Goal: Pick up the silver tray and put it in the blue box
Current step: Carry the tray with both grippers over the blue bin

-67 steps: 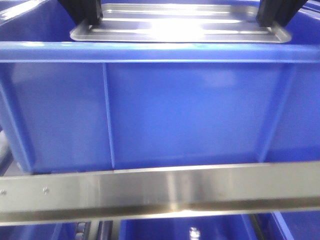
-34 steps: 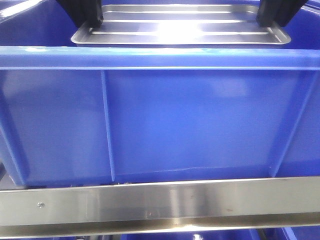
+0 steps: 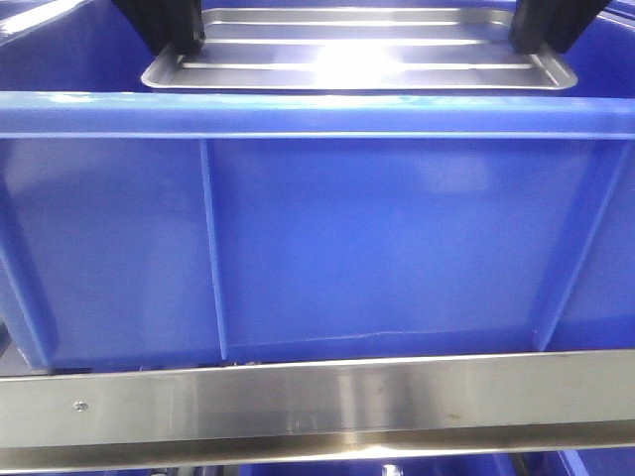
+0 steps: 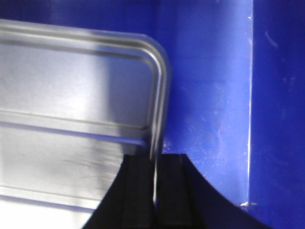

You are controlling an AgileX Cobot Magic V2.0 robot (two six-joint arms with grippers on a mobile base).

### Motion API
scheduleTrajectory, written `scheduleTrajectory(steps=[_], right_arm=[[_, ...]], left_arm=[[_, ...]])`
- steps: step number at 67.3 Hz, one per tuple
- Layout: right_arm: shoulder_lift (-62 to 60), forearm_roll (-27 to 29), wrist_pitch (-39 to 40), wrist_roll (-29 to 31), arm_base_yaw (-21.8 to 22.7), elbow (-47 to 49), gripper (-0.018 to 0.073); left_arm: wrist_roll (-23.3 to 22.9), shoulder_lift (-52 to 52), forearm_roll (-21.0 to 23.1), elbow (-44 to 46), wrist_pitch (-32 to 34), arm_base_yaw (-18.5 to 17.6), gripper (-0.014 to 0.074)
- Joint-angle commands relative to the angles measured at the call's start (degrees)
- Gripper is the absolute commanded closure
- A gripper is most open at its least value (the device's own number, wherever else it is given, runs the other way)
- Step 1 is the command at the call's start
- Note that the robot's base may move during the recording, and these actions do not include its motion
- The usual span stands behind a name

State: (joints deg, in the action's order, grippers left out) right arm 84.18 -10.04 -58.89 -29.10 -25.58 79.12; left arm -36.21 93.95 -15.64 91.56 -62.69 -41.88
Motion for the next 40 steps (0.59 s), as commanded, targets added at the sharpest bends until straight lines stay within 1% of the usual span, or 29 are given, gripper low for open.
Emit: scheduleTrajectory(steps=[1, 40], right_arm=[[-2.5, -3.0, 1.9, 1.0, 0.2, 2.0, 0.0501], [-2.5, -3.0, 2.0, 1.0, 0.2, 2.0, 0.0501]], left_arm=[[0.9, -2.7, -3.3, 1.5, 0.3, -0.2, 0.0701], [0.9, -2.7, -2.9, 1.5, 0.8, -0.2, 0.0701]])
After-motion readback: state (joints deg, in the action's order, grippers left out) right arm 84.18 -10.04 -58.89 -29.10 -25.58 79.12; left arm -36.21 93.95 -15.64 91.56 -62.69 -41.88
